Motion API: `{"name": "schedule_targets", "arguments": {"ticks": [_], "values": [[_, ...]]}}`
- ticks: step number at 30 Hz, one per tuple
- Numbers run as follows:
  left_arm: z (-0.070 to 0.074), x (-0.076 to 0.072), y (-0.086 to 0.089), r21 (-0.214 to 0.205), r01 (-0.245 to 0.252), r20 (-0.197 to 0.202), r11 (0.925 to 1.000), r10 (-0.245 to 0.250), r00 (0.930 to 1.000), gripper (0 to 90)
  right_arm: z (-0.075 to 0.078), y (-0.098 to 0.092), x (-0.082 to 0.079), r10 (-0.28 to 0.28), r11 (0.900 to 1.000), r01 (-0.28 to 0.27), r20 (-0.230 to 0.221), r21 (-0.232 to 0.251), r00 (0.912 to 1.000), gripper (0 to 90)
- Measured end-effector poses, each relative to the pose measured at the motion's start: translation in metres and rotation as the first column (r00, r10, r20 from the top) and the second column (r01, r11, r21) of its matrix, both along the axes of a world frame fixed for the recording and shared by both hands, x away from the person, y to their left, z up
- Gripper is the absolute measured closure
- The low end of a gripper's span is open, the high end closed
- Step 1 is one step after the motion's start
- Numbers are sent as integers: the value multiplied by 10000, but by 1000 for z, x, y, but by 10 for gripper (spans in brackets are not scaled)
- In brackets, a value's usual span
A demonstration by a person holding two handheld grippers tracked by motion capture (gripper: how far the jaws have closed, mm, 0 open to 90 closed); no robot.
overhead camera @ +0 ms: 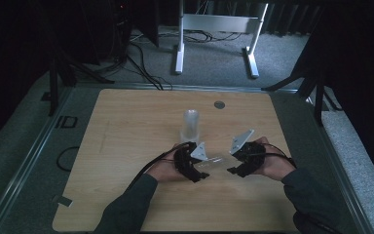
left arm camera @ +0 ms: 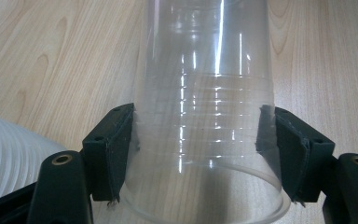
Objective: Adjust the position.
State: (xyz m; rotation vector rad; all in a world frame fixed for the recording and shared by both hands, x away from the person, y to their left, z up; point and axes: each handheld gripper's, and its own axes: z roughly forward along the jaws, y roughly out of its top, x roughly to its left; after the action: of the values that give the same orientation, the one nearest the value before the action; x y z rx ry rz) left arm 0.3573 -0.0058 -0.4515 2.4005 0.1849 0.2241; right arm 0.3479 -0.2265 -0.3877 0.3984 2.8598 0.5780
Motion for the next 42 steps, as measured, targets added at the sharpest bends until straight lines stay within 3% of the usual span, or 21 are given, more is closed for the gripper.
{"name": "schedule_targets", "arguments": {"ticks": [21, 42], "values": [[-2, -5, -4, 385, 202, 299, 9991, -213, 9993, 295, 2, 16, 1, 631, 9952, -639, -125, -735, 9979, 352], [-3, -14, -11, 973, 430, 1004, 9943, -528, 9935, 299, -5, 33, 2, 950, 9810, -1007, -416, -1659, 9946, 294]]}}
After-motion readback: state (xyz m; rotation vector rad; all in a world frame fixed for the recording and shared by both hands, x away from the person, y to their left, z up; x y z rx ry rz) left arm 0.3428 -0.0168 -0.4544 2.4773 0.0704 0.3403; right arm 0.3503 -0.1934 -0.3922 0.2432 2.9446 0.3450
